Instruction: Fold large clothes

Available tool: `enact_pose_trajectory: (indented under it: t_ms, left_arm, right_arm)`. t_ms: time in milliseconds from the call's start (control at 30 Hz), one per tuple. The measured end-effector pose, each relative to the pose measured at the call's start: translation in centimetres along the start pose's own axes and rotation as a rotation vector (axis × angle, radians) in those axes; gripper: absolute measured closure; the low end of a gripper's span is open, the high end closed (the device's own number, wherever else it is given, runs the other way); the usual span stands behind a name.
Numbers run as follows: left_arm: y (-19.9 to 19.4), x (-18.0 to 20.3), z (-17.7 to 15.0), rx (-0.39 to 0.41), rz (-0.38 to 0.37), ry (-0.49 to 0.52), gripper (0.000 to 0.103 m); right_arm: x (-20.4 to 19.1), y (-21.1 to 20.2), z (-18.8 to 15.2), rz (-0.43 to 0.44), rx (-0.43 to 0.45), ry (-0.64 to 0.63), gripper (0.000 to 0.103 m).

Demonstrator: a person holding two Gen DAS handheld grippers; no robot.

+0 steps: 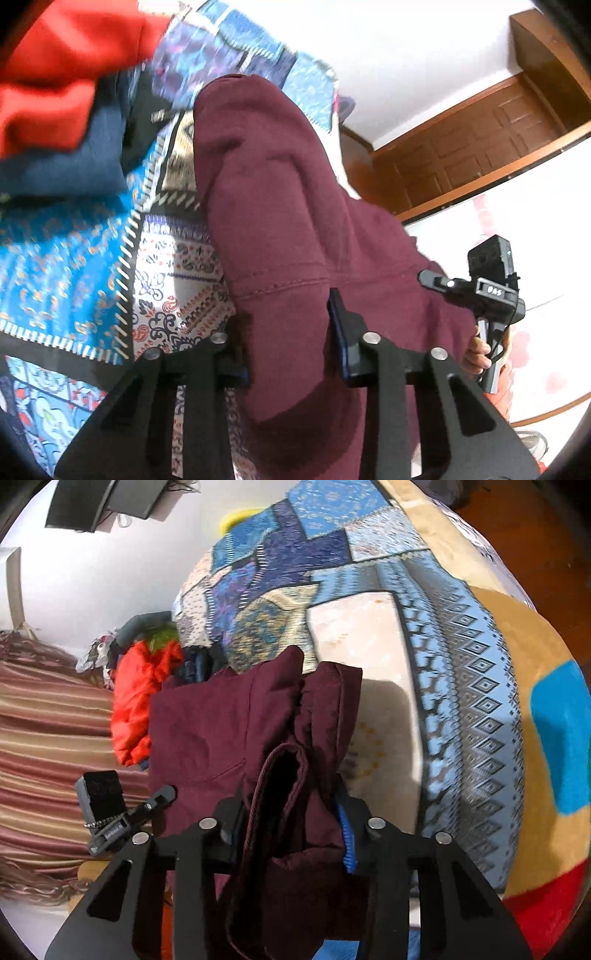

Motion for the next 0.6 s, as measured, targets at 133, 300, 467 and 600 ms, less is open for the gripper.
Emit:
enact_pose_trajectory:
  t_ms: [133,300,467,600]
  left_arm:
    - [-4.4,1.3,0.8,0.065,0.017,0.056,0.073]
    - [-11.4,1.9,3.0,0.180,0.030,0.106,0.073]
    - [-19.5,1.1,6.0,0.307,0.060,0.129,0.073]
    - [-24.5,-0.4,8.3,0.374,0.125,0.159,0.073]
  right_arm:
    - [-4.2,-0.9,-0.2,-0.010,0.041,-0.088,0.069]
    - [-11.0,-1.9,0.8,0.021,0.109,-0.214,0.069]
    - [-18.1,-1.1,2.1,0.083,0.160,-0.347,0.069]
    - [-22.9,1.6,3.5,0.127,0.162,-0.400,0.069]
Point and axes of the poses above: each gripper's, at about its wrist camera, not at the fingertips, and y roughly the way its jaws point, x to its right, z to its top, the point moved 8 cm from there along y, roughly the way its jaws point, and after that the axes turned 1 degree about z, right-handed, at the moved point
